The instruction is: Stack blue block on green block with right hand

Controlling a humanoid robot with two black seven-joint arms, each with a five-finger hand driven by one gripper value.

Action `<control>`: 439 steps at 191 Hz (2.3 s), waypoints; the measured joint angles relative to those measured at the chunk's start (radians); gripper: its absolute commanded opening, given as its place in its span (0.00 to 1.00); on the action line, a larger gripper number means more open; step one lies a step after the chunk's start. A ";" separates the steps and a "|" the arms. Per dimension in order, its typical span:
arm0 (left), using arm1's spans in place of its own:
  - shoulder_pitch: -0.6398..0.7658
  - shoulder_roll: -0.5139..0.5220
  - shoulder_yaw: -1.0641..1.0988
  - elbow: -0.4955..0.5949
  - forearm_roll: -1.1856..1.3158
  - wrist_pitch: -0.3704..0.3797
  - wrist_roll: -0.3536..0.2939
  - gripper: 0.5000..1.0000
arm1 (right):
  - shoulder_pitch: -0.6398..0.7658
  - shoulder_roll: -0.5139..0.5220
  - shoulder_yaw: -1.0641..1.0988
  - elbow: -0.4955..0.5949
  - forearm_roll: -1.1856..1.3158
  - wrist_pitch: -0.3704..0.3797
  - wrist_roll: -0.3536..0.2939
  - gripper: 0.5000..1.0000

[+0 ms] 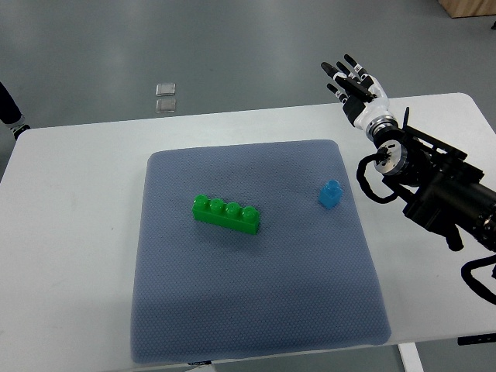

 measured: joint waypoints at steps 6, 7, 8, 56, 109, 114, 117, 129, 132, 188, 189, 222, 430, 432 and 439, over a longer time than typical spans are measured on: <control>-0.001 0.000 0.000 0.000 0.000 0.000 0.000 1.00 | 0.000 0.000 0.000 0.000 0.001 0.000 0.000 0.82; -0.001 0.000 0.000 0.000 0.000 0.000 0.000 1.00 | 0.000 0.000 0.000 0.000 0.001 0.000 0.000 0.82; -0.001 0.000 0.000 0.000 0.000 0.000 0.000 1.00 | 0.000 0.000 0.000 0.000 0.001 0.000 0.000 0.82; -0.012 0.000 0.008 0.001 0.000 0.000 0.000 1.00 | 0.000 0.001 0.000 0.000 0.001 -0.001 0.000 0.82; 0.000 0.000 0.008 0.001 0.002 0.000 0.000 1.00 | 0.000 -0.001 0.000 -0.001 0.001 -0.001 0.000 0.82; 0.000 0.000 0.008 0.001 0.002 0.000 0.000 1.00 | 0.000 -0.002 0.000 -0.001 0.001 -0.001 0.000 0.82; 0.000 0.000 0.008 0.000 0.002 0.000 0.000 1.00 | -0.001 -0.002 0.000 -0.001 0.001 -0.001 0.000 0.82; 0.000 0.000 0.008 0.000 0.002 0.000 0.000 1.00 | -0.002 -0.003 -0.001 -0.001 0.000 -0.001 0.000 0.82; 0.000 0.000 0.008 0.000 0.002 0.000 0.000 1.00 | -0.003 -0.003 -0.001 -0.001 0.000 -0.001 0.000 0.82; 0.000 0.000 0.008 0.000 0.002 0.000 0.000 1.00 | -0.002 -0.004 -0.001 -0.005 0.000 -0.006 0.000 0.82; 0.000 0.000 0.008 0.000 0.002 0.000 0.000 1.00 | -0.002 -0.004 -0.001 -0.005 0.000 -0.006 0.000 0.82; 0.000 0.000 0.008 0.000 0.002 0.000 0.000 1.00 | 0.001 -0.006 -0.001 -0.007 -0.001 -0.008 0.001 0.82; 0.000 0.000 0.008 0.001 0.002 0.000 0.000 1.00 | 0.205 -0.233 -0.253 0.159 -0.565 0.023 -0.009 0.82; 0.000 0.000 0.008 0.001 0.002 0.000 0.000 1.00 | 0.207 -0.234 -0.258 0.160 -0.572 0.026 -0.008 0.82; 0.000 0.000 0.008 0.001 0.002 0.000 0.000 1.00 | 0.211 -0.240 -0.274 0.163 -0.602 0.039 -0.003 0.82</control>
